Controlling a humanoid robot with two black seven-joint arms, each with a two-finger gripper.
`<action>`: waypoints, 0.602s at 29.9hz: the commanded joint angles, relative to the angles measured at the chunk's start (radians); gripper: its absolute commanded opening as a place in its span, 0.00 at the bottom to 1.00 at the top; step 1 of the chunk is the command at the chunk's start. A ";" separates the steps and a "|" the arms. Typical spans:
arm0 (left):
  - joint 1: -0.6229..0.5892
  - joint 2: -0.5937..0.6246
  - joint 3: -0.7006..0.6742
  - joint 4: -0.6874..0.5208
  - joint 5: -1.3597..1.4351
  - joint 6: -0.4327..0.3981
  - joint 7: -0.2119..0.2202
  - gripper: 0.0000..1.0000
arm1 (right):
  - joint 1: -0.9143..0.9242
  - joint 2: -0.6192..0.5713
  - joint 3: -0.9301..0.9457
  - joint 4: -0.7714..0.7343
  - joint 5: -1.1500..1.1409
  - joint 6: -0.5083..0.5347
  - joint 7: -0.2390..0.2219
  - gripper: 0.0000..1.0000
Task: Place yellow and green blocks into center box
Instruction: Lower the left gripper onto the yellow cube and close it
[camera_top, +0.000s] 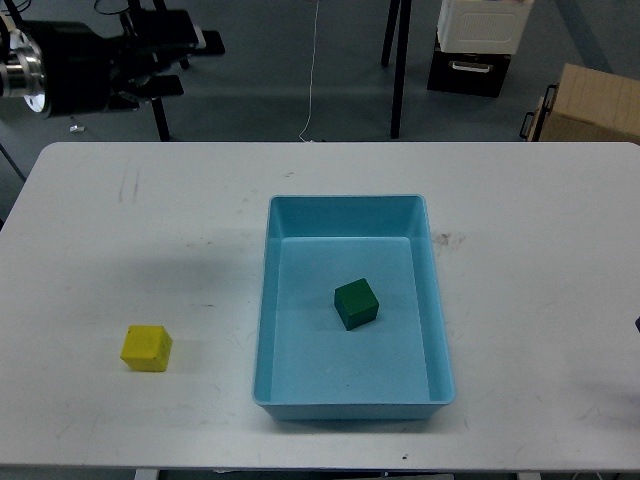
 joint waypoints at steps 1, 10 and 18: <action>-0.009 0.004 0.159 -0.103 0.167 0.000 0.014 1.00 | 0.002 0.002 -0.027 -0.017 0.000 0.014 0.001 1.00; 0.192 0.101 0.305 -0.175 0.368 0.000 0.026 1.00 | 0.002 0.002 -0.061 -0.082 0.000 0.067 0.001 1.00; 0.352 0.092 0.160 -0.131 0.386 0.000 0.033 1.00 | 0.023 0.000 -0.079 -0.095 -0.001 0.067 0.001 1.00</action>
